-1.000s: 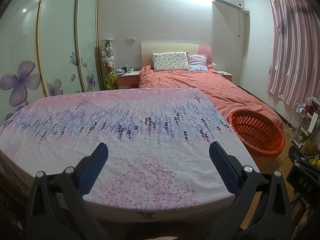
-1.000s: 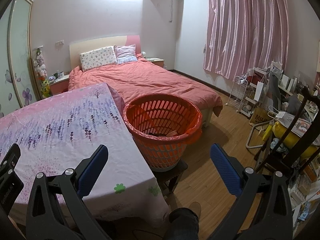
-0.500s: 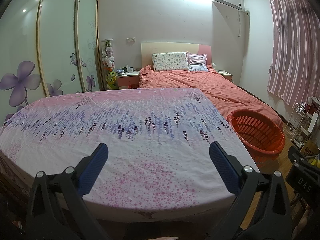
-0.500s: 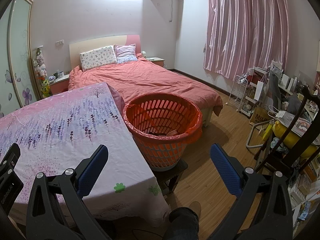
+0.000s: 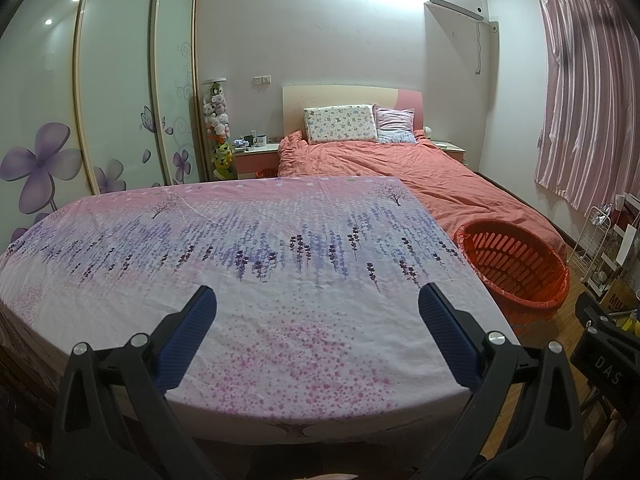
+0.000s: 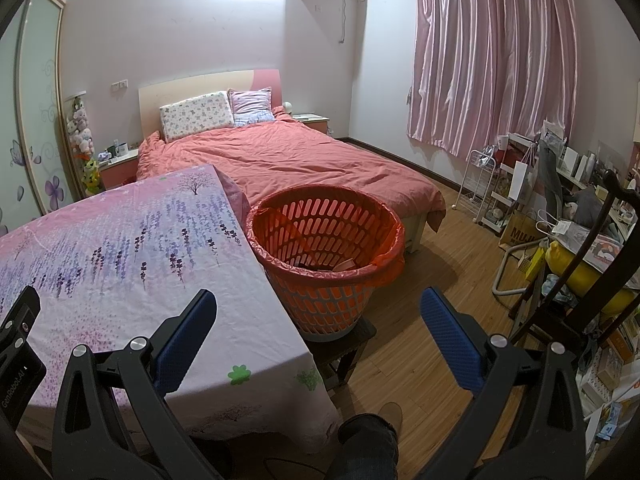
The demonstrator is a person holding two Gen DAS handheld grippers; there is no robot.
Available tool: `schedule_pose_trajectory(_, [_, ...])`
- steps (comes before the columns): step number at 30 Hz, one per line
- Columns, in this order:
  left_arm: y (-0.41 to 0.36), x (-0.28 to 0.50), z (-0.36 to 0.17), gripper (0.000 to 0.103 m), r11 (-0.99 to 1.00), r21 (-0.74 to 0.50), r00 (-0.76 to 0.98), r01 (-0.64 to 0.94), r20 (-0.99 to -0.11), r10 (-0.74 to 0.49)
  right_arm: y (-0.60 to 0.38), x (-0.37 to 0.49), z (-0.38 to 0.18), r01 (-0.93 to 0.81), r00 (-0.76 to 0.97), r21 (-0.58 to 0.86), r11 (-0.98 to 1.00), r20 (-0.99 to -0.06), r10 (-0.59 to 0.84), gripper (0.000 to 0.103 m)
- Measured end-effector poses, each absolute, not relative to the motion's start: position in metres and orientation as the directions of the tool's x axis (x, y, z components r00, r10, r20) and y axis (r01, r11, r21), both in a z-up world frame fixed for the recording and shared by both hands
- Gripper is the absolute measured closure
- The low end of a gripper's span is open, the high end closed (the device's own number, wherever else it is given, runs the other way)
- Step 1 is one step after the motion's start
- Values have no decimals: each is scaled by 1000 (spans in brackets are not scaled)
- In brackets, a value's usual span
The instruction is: Collect trash
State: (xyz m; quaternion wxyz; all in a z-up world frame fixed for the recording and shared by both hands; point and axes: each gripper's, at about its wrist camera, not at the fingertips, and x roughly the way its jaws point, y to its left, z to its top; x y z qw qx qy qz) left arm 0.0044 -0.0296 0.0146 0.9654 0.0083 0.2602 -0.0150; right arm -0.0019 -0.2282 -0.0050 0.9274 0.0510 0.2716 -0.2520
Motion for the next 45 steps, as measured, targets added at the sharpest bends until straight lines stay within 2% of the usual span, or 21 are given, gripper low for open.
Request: schedule_pose_trajectory(45, [-28, 2, 13, 4, 999, 18, 862, 30, -507, -17, -228, -1, -3, 494, 724, -43, 868, -532, -439, 2])
